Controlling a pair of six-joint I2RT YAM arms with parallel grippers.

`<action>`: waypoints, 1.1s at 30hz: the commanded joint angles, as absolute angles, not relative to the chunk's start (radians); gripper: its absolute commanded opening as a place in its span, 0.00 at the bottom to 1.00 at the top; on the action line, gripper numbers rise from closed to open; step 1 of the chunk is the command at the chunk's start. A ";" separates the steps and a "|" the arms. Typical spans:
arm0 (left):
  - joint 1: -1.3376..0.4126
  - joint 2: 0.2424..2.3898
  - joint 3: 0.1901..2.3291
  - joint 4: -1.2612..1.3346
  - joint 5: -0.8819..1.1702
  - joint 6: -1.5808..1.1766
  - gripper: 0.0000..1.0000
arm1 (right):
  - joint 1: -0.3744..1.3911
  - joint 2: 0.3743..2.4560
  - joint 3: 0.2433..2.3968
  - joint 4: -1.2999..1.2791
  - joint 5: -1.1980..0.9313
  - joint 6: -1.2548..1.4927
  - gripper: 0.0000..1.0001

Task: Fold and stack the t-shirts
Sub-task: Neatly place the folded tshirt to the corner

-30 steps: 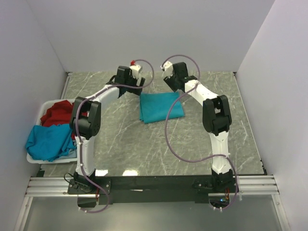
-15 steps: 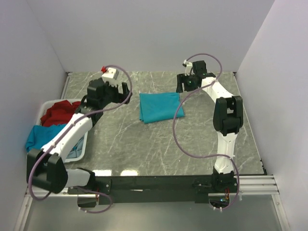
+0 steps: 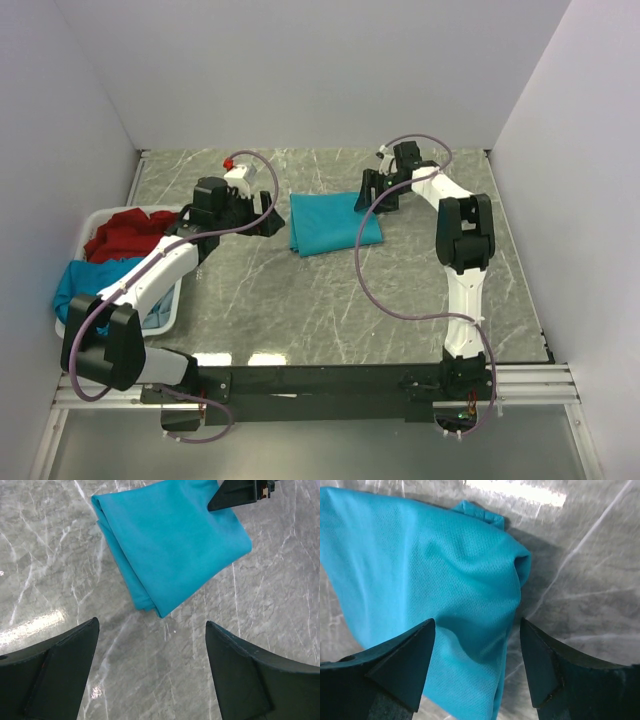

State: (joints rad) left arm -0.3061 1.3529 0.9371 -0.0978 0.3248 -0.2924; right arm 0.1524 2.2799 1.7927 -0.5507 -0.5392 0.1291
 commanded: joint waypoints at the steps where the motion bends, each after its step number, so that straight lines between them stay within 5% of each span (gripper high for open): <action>1: -0.304 1.313 0.951 -0.101 0.353 -0.285 0.91 | 0.156 2.309 1.834 -0.633 -0.541 0.172 0.75; 5: -0.304 1.312 0.928 -0.077 0.379 -0.307 0.92 | 0.166 2.338 1.844 -0.681 -0.581 0.178 0.68; 8: -0.305 1.331 0.939 -0.069 0.410 -0.314 0.90 | 0.166 2.341 1.842 -0.683 -0.610 0.183 0.53; 13: -0.304 1.321 0.943 -0.086 0.390 -0.292 0.89 | 0.132 2.333 1.905 -0.696 -0.606 0.173 0.00; 22: -0.302 1.305 0.953 -0.097 0.382 -0.273 0.89 | -0.050 2.359 2.181 -0.899 -0.227 -0.035 0.00; 25: -0.302 1.307 0.960 -0.103 0.402 -0.267 0.88 | -0.101 2.332 2.169 -0.815 0.121 -0.185 0.00; 33: -0.302 1.301 0.953 -0.103 0.400 -0.259 0.88 | -0.175 2.378 2.217 -0.634 0.373 -0.379 0.00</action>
State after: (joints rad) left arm -0.3061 1.3342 0.9356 -0.1135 0.3779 -0.2756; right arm -0.1715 2.3714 2.1601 -0.7490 0.1780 -0.2432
